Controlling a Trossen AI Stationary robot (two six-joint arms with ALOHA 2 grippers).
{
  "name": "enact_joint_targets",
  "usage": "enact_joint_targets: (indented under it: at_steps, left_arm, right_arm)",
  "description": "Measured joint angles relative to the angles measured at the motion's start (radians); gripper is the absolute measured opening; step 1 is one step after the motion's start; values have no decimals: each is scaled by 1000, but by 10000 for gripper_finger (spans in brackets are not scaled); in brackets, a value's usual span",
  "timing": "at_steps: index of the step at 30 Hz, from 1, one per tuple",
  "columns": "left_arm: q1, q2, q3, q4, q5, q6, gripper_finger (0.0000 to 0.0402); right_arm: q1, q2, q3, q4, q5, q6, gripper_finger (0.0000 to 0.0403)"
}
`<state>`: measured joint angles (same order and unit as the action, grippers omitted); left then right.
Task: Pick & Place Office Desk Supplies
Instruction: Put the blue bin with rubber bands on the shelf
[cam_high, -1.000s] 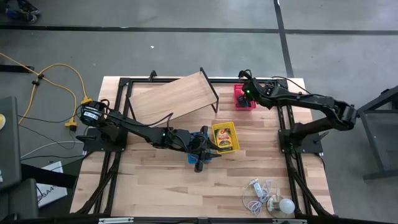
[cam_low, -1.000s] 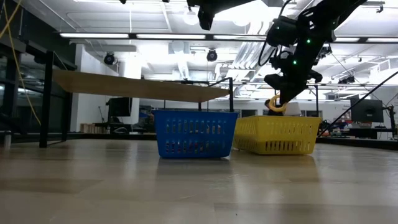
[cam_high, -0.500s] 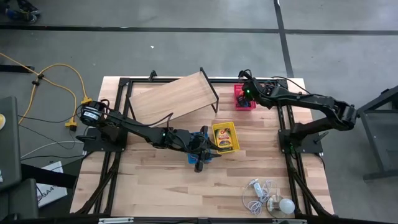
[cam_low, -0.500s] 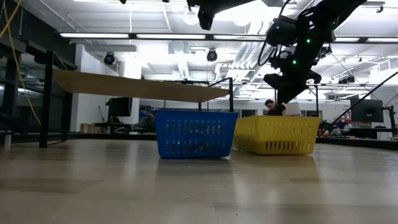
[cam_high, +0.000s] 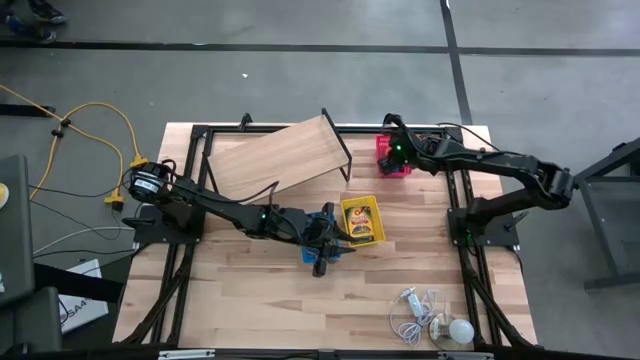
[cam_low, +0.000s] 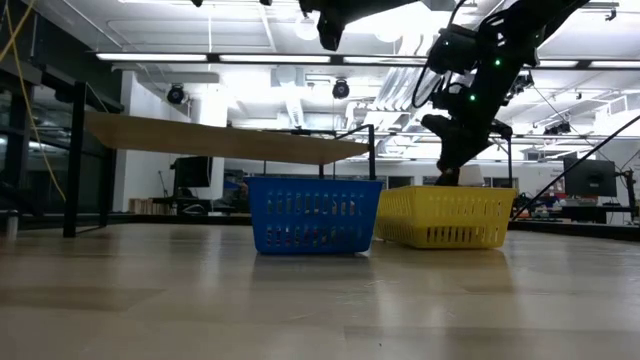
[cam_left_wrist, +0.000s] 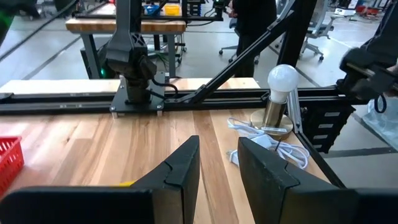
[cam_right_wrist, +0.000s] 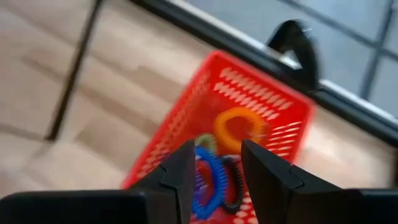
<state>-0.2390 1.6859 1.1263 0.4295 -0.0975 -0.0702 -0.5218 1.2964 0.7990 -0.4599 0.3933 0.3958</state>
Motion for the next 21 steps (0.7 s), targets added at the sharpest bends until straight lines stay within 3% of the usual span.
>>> enact_joint_targets:
  at_steps: [8,21]
  left_arm:
    - [-13,0,0,-57,0,-13,104]
    - [-19,0,0,-90,-8,-16,104]
  right_arm:
    - [53,0,0,0,-155,-50,119]
    - [90,0,0,8,-161,-60,119]
